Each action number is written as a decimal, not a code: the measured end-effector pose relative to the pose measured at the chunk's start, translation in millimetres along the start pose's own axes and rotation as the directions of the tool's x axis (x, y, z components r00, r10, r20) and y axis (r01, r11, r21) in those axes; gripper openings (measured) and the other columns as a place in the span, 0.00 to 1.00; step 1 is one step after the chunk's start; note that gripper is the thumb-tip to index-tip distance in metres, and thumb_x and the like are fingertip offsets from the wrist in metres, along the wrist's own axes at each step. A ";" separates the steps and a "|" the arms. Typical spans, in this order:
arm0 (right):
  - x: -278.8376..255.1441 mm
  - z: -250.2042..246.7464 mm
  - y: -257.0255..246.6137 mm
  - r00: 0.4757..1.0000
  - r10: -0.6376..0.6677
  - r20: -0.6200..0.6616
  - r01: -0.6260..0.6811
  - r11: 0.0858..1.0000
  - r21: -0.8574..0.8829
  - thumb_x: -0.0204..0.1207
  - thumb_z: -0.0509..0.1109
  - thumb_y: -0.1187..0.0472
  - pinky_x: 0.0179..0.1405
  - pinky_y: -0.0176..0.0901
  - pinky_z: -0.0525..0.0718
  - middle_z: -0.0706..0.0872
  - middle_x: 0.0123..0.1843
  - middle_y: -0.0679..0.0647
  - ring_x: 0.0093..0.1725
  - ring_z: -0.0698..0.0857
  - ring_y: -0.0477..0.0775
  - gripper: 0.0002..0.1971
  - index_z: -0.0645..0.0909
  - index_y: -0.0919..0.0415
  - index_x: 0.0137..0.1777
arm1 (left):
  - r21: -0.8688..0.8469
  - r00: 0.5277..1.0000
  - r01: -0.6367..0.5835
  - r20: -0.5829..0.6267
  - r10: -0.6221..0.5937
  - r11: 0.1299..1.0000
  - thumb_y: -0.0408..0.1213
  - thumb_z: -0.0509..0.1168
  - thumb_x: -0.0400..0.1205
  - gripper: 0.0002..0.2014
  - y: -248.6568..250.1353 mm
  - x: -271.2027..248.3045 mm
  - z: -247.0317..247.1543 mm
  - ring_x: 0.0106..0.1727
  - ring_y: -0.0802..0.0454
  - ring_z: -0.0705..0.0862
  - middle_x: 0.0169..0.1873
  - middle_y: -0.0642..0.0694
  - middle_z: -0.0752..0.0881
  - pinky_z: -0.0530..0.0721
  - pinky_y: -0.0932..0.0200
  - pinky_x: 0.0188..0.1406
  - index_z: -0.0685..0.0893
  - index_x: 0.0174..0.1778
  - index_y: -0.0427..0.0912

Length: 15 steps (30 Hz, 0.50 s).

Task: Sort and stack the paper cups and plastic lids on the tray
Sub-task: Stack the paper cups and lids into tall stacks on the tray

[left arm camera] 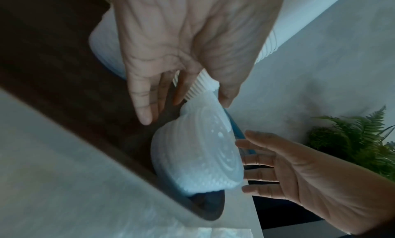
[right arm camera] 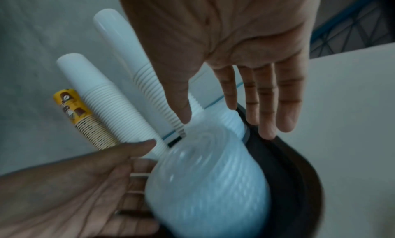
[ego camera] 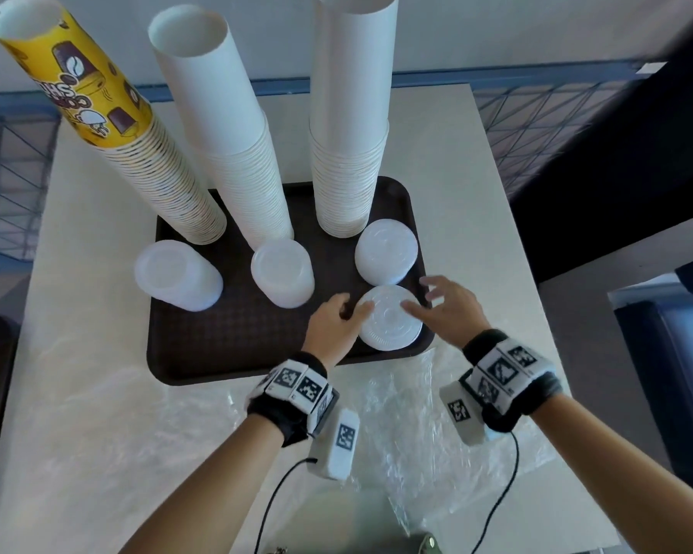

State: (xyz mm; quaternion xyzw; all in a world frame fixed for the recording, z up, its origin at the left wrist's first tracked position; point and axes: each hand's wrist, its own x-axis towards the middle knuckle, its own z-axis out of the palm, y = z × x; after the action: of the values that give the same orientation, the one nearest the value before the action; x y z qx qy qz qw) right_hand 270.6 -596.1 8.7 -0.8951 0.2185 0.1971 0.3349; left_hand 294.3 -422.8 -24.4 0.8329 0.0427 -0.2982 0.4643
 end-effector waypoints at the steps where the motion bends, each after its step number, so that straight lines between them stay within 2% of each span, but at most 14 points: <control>1: -3.9 8.0 2.0 1.000 0.017 0.000 -0.017 1.000 0.003 0.71 0.73 0.45 0.61 0.44 0.75 0.83 0.62 0.57 0.61 0.81 0.55 0.31 0.72 0.57 0.72 | -0.025 1.000 0.006 0.001 -0.006 1.000 0.50 0.63 0.81 0.27 -3.1 -0.9 4.6 0.66 0.46 0.79 0.64 0.40 0.81 0.75 0.55 0.66 0.73 0.71 0.38; 4: -7.7 24.8 6.8 0.998 0.052 -0.038 -0.051 0.998 0.031 0.70 0.74 0.46 0.60 0.47 0.78 0.85 0.60 0.59 0.59 0.83 0.57 0.30 0.74 0.59 0.69 | -0.124 0.999 0.001 -0.043 -0.007 0.992 0.45 0.65 0.80 0.20 -10.8 -2.0 15.9 0.59 0.43 0.83 0.56 0.40 0.85 0.82 0.43 0.61 0.80 0.64 0.37; 6: -7.5 30.4 9.3 0.996 0.059 -0.070 -0.057 0.998 0.039 0.70 0.74 0.47 0.58 0.48 0.79 0.85 0.59 0.59 0.58 0.84 0.58 0.28 0.76 0.60 0.67 | -0.151 0.997 -0.011 -0.079 -0.001 0.988 0.43 0.65 0.81 0.17 -14.6 -2.3 21.8 0.57 0.42 0.84 0.54 0.39 0.86 0.83 0.41 0.58 0.81 0.63 0.38; 10: -2.9 34.9 11.7 0.991 0.055 -0.119 -0.058 0.998 -0.020 0.71 0.73 0.48 0.56 0.46 0.76 0.85 0.60 0.59 0.59 0.82 0.60 0.27 0.77 0.60 0.66 | -0.100 0.992 -0.048 -0.118 0.036 0.994 0.42 0.63 0.82 0.16 -14.9 -1.1 30.6 0.52 0.43 0.86 0.50 0.39 0.88 0.84 0.44 0.57 0.84 0.61 0.38; 13: 1.6 35.3 10.7 0.990 0.054 -0.129 -0.061 0.996 -0.057 0.72 0.72 0.48 0.55 0.45 0.76 0.85 0.59 0.60 0.59 0.82 0.60 0.25 0.78 0.59 0.66 | -0.052 0.989 -0.060 -0.137 0.052 0.997 0.43 0.61 0.83 0.15 -15.0 1.8 34.8 0.52 0.42 0.86 0.48 0.38 0.89 0.81 0.55 0.55 0.85 0.58 0.37; 15: 3.0 34.8 9.0 0.990 0.050 -0.130 -0.060 0.995 -0.074 0.73 0.71 0.49 0.55 0.45 0.76 0.86 0.59 0.60 0.59 0.82 0.61 0.23 0.79 0.59 0.65 | -0.035 0.988 -0.062 -0.143 0.056 0.997 0.42 0.61 0.83 0.15 -14.9 2.9 35.8 0.52 0.42 0.86 0.48 0.37 0.89 0.78 0.57 0.52 0.85 0.57 0.36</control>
State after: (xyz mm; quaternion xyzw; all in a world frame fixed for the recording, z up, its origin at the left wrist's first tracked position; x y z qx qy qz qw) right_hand 261.3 -579.1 -21.7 -0.9119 0.2565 0.1567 0.2794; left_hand 275.1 -443.6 -51.0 0.8436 0.0565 -0.2236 0.4850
